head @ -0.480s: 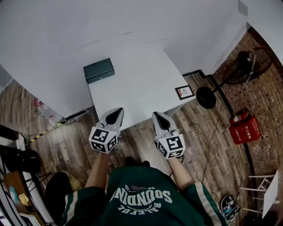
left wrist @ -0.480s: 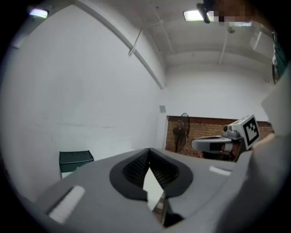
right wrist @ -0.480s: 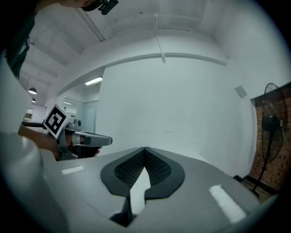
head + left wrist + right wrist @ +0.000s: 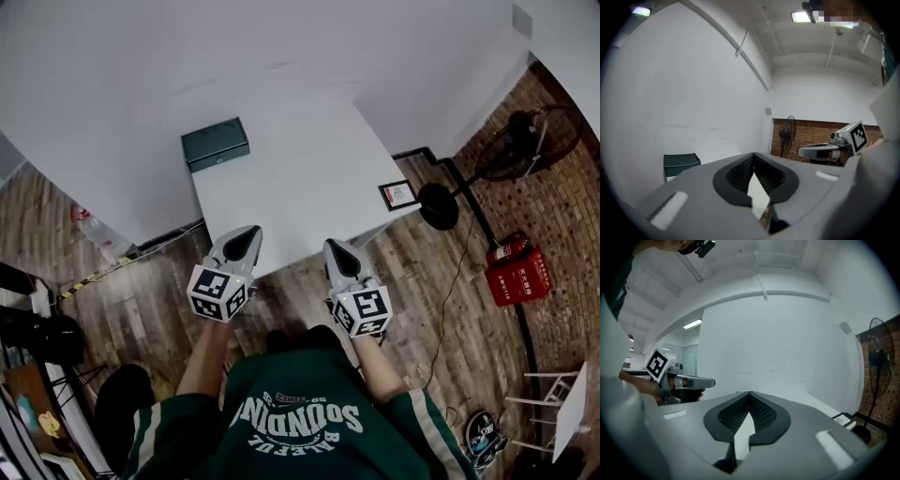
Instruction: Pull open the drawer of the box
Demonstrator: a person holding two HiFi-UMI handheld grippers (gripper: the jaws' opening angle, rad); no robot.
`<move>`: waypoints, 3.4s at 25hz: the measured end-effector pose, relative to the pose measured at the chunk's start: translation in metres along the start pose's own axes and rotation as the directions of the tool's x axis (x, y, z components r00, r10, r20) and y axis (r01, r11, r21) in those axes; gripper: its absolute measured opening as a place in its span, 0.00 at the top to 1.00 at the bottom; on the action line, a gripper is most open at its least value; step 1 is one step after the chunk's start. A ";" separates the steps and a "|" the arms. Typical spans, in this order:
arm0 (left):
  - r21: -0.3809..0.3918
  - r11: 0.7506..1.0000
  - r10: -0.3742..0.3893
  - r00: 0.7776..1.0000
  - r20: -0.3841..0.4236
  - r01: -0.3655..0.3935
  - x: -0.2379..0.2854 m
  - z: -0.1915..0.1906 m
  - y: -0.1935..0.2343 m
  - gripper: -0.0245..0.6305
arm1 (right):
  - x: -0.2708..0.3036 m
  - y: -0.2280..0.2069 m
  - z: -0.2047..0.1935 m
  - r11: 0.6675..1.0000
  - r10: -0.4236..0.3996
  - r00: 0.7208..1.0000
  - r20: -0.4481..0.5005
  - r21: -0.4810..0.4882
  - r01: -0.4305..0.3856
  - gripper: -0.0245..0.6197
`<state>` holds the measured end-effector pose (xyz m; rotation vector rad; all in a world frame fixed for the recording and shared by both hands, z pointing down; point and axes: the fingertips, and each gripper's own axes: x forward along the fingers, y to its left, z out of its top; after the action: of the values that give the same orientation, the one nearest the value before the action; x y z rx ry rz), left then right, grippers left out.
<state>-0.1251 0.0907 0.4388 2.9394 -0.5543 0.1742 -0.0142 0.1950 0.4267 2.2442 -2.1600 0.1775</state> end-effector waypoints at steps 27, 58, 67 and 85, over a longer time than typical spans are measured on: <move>-0.057 0.968 0.240 0.969 -0.052 -0.243 0.100 -0.002 0.106 0.88 | 0.179 -0.081 -0.009 0.970 0.241 0.968 -0.077 0.048 -0.237 0.96; -0.175 0.763 0.606 0.782 -0.144 -0.623 0.166 -0.014 0.211 0.88 | 0.340 -0.130 0.002 0.800 0.598 0.780 -0.181 0.091 -0.593 0.96; -0.270 0.744 0.556 0.790 -0.259 -0.611 0.170 -0.080 0.252 0.88 | 0.358 -0.120 -0.036 0.827 0.561 0.782 -0.273 0.131 -0.547 0.96; -0.272 0.689 0.537 0.725 -0.430 -0.672 0.196 -0.160 0.344 0.72 | 0.386 -0.123 -0.082 0.860 0.505 0.767 -0.396 0.158 -0.485 0.96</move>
<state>-0.0852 -0.2692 0.6650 2.1423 -1.3246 0.5228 0.1166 -0.1762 0.5530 1.3998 -2.4312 0.6653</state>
